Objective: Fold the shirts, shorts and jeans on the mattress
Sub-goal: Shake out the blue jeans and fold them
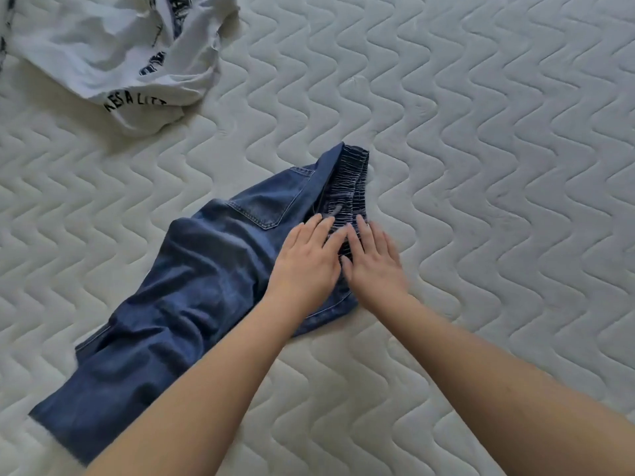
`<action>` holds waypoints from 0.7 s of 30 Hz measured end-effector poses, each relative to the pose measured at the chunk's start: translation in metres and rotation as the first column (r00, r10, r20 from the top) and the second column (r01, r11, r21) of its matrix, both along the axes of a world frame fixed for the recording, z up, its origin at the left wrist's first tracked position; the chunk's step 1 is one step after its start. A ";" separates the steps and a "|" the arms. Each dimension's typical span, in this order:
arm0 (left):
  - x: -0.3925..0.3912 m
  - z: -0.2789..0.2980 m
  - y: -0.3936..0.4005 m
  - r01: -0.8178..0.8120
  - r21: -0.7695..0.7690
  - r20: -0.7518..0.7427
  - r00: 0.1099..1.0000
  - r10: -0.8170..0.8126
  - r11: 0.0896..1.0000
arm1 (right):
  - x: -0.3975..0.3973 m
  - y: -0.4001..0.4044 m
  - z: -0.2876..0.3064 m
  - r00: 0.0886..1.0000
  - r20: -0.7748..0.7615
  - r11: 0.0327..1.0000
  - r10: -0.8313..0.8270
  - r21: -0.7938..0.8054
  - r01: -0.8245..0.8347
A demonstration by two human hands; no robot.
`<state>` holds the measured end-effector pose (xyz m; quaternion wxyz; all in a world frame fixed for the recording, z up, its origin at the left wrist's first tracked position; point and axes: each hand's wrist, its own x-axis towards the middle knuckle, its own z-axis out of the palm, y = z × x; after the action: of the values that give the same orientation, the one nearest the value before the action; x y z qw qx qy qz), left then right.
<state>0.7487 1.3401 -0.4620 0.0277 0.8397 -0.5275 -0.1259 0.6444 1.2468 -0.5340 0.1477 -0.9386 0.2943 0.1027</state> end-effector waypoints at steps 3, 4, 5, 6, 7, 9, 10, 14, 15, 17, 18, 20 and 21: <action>0.021 -0.044 -0.027 -0.026 0.023 -0.051 0.998 0.027 0.999 | -0.007 -0.010 -0.051 0.998 -0.053 0.999 -0.040 0.029 0.041; 0.027 -0.059 -0.037 -0.027 0.035 -0.045 0.999 0.028 0.999 | -0.012 -0.012 -0.066 0.997 -0.059 0.998 -0.055 0.022 0.057; 0.033 -0.072 -0.047 -0.030 0.031 -0.043 0.999 0.031 0.999 | -0.016 -0.015 -0.079 0.997 -0.037 0.997 -0.070 0.019 0.071; 0.038 -0.084 -0.056 -0.032 0.022 -0.043 0.999 0.033 0.999 | -0.019 -0.018 -0.091 0.997 0.005 0.997 -0.076 0.012 0.076; 0.043 -0.095 -0.064 -0.029 0.013 -0.034 0.999 0.029 0.999 | -0.020 -0.019 -0.101 0.996 0.056 0.997 -0.071 -0.004 0.072; 0.054 -0.114 -0.074 0.022 -0.013 0.010 1.000 -0.021 1.000 | -0.021 -0.018 -0.119 0.983 0.171 0.996 -0.063 -0.056 0.074; 0.060 -0.122 -0.081 0.061 -0.033 0.034 0.998 -0.060 0.998 | -0.022 -0.019 -0.125 0.974 0.217 0.993 -0.065 -0.081 0.084; 0.091 -0.137 -0.108 0.199 -0.027 0.106 0.975 -0.195 0.980 | -0.024 -0.018 -0.133 0.946 0.320 0.986 -0.057 -0.132 0.105; 0.101 -0.140 -0.116 0.211 -0.012 0.110 0.972 -0.208 0.977 | -0.024 -0.019 -0.133 0.943 0.328 0.986 -0.052 -0.134 0.101; 0.118 -0.146 -0.131 0.177 0.029 0.088 0.980 -0.179 0.984 | -0.023 -0.019 -0.135 0.939 0.340 0.986 -0.046 -0.135 0.098; 0.126 -0.148 -0.139 0.144 0.055 0.053 0.988 -0.147 0.988 | -0.024 -0.020 -0.136 0.938 0.343 0.986 -0.045 -0.137 0.097; 0.140 -0.150 -0.153 0.117 0.121 -0.016 0.993 -0.115 0.986 | -0.026 -0.019 -0.136 0.936 0.349 0.986 -0.042 -0.139 0.096; 0.145 -0.150 -0.158 0.129 0.143 -0.037 0.992 -0.124 0.981 | -0.026 -0.019 -0.135 0.936 0.350 0.986 -0.040 -0.138 0.094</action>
<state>0.8940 1.1824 -0.6117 -0.0343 0.8025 -0.5688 -0.1771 0.6187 1.2278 -0.6691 0.1286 -0.9399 0.3027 -0.0918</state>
